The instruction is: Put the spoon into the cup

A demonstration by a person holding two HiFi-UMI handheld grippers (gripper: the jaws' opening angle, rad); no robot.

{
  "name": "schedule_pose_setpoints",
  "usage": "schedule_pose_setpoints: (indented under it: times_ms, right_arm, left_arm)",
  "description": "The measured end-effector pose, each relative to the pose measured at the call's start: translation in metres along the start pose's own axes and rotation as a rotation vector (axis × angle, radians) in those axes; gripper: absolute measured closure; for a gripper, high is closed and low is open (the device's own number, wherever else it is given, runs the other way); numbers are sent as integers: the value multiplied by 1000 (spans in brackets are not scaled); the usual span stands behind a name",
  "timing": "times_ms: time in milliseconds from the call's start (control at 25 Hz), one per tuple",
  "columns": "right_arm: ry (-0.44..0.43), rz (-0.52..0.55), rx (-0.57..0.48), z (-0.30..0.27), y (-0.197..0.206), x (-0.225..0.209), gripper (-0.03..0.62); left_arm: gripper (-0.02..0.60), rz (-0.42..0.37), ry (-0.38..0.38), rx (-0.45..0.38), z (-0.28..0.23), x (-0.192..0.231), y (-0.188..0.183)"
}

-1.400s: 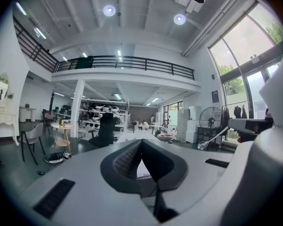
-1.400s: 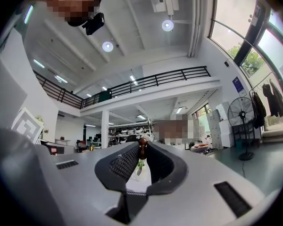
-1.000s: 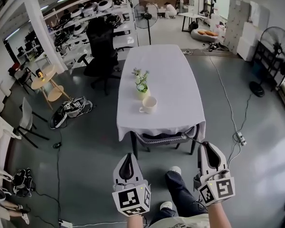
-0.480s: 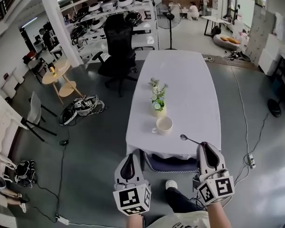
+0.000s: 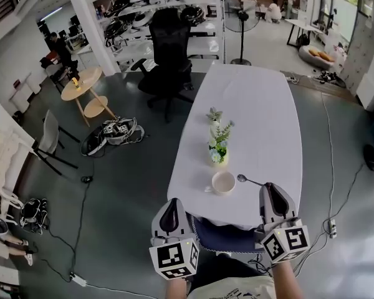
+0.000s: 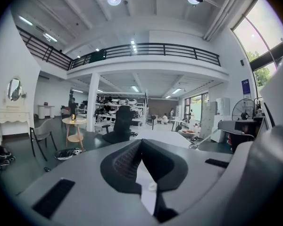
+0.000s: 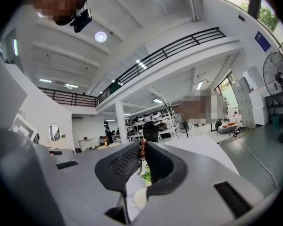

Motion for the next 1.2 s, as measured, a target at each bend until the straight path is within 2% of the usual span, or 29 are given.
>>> schedule_pose_setpoints:
  times_ms: [240,560,1200]
  right_arm:
    - [-25,-114,105,-52,17,-20,531]
    - [-33,-200,257,-114,56,-32,531]
    - [54,-248,453,-203,122,-48,531]
  left_arm:
    - [568,4,4,47,-44,4,-1]
    - [568,-7,63,105,-110,17,1]
    - [568,1,118,252,-214,51,22]
Point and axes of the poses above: the fingertips, and each gripper's own axes: z backward along the fingers, x to its left, y out of its underside, the point moved 10 cm from there along z, backward along the fingers, and after that the axes turned 9 degrees about x, right-handed, at the moved point
